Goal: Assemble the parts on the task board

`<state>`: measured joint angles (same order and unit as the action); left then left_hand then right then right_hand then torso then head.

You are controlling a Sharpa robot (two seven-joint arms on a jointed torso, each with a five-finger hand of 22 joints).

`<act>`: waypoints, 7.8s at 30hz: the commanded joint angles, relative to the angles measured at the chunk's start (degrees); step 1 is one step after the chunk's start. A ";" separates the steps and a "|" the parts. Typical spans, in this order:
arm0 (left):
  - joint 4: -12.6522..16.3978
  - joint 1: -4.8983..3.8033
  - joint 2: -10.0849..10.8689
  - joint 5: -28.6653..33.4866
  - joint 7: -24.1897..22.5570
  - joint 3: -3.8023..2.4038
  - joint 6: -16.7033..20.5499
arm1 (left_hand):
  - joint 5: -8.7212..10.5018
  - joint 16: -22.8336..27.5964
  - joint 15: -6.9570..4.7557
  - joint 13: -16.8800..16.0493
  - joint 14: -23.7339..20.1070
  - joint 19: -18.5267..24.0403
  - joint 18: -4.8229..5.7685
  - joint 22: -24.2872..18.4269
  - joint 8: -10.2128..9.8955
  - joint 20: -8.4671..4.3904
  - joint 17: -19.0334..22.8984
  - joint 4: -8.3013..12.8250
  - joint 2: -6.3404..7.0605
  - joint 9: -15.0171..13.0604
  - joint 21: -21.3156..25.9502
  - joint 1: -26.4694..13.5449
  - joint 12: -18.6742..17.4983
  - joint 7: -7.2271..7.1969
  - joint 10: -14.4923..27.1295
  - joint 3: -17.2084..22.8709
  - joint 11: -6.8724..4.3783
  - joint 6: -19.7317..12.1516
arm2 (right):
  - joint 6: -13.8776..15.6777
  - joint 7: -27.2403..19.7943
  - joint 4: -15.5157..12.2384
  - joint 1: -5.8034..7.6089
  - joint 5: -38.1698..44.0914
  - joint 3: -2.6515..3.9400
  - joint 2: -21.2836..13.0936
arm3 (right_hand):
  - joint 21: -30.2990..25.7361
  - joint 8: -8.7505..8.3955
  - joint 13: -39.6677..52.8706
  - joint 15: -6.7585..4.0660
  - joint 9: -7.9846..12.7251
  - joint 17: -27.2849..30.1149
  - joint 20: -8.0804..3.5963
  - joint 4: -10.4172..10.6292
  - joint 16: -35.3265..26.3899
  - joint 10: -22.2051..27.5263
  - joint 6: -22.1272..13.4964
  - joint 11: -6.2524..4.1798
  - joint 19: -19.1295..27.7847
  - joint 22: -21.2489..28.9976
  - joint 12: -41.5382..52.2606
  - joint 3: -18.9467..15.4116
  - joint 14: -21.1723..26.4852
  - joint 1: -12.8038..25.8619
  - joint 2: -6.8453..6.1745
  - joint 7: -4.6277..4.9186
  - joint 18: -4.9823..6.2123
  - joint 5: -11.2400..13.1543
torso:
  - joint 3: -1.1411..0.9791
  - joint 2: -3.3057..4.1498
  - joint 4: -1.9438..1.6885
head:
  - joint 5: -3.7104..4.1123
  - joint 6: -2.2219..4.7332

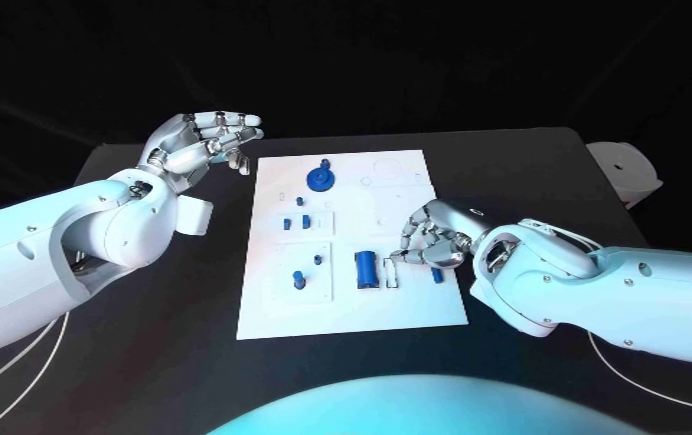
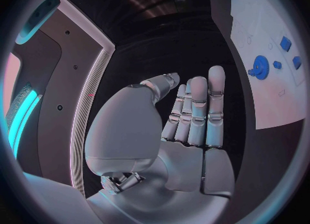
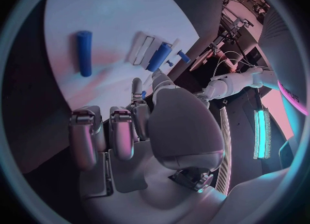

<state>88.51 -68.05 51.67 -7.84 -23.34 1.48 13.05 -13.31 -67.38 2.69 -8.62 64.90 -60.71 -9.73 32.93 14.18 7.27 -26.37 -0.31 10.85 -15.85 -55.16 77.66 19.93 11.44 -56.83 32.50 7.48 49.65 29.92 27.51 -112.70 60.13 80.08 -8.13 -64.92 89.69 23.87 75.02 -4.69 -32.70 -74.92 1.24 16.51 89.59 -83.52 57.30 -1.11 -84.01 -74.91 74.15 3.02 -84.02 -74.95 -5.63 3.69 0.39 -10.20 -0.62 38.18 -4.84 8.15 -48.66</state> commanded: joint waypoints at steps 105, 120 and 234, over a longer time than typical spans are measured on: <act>0.83 -0.04 0.32 0.07 -0.32 -0.01 -1.19 | -0.37 -0.40 -0.11 -0.16 -0.49 0.05 -0.91 -0.13 0.43 0.21 0.16 -0.03 -0.40 0.12 0.41 -0.07 0.73 -0.01 0.68 -0.26 -0.13 -0.30 | -4.44 4.24 1.41 -3.69 5.35 -0.47 4.99 | 0.31 1.52 7.53 -0.38 -3.15 -14.67 -0.19 -3.77 0.23 -1.73 2.18 -0.45 -5.99 -15.09 1.08 28.28 -5.89 9.99 -5.06 -1.07 -0.39 -8.87 | -0.03 0.04 -0.15 | 0.55 -0.93; 0.95 -0.05 0.47 0.06 -0.07 -0.01 -1.30 | -0.37 -0.40 -0.11 -0.16 -0.49 0.05 -0.91 -0.13 0.43 0.21 0.16 -0.03 -0.40 0.12 0.41 -0.07 0.73 -0.01 0.68 -0.26 -0.13 -0.30 | -6.50 4.76 2.12 -3.69 9.22 -0.47 5.86 | 0.31 1.95 8.11 -0.56 -3.30 -15.08 -0.33 -2.99 0.41 -2.15 2.78 -0.67 -5.99 -15.09 2.11 27.44 -5.98 11.18 -4.74 -1.34 -0.39 -7.44 | -0.02 0.07 -0.15 | 0.67 -1.14; 1.45 7.89 -6.98 7.84 -6.46 -1.48 31.07 | 13.31 67.38 -2.69 8.62 -64.90 60.71 9.73 -32.93 -14.18 -7.27 26.37 0.31 -10.85 15.85 55.16 -77.66 -19.93 -11.44 56.83 -32.50 -7.48 -49.65 | 14.20 -57.30 22.75 0.03 -80.08 8.13 20.23 | -89.69 -23.87 -75.02 4.69 32.70 74.92 -1.24 -16.51 -89.59 83.52 -57.30 1.11 84.01 74.91 -74.15 -3.02 84.02 74.95 5.63 -3.69 -0.39 10.20 | 0.62 -7.00 4.84 | -8.15 14.28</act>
<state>89.78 -60.14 44.75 0.77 -28.74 0.07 42.98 -0.19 -0.37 0.02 -0.04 0.21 -0.20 -0.34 0.09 0.31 0.00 -0.05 0.08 -0.05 -0.05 -0.33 0.37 0.38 -0.13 -0.21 0.31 0.01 0.41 43.87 -28.61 -89.85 60.18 0.06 -0.03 -44.70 0.28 0.19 0.05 -0.01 -0.05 -0.05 0.02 -0.09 0.39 -0.30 0.20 0.00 -0.27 -0.05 0.38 0.30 -0.29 -0.33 -0.01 0.00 0.37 -0.30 0.01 31.18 -0.01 0.00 -34.38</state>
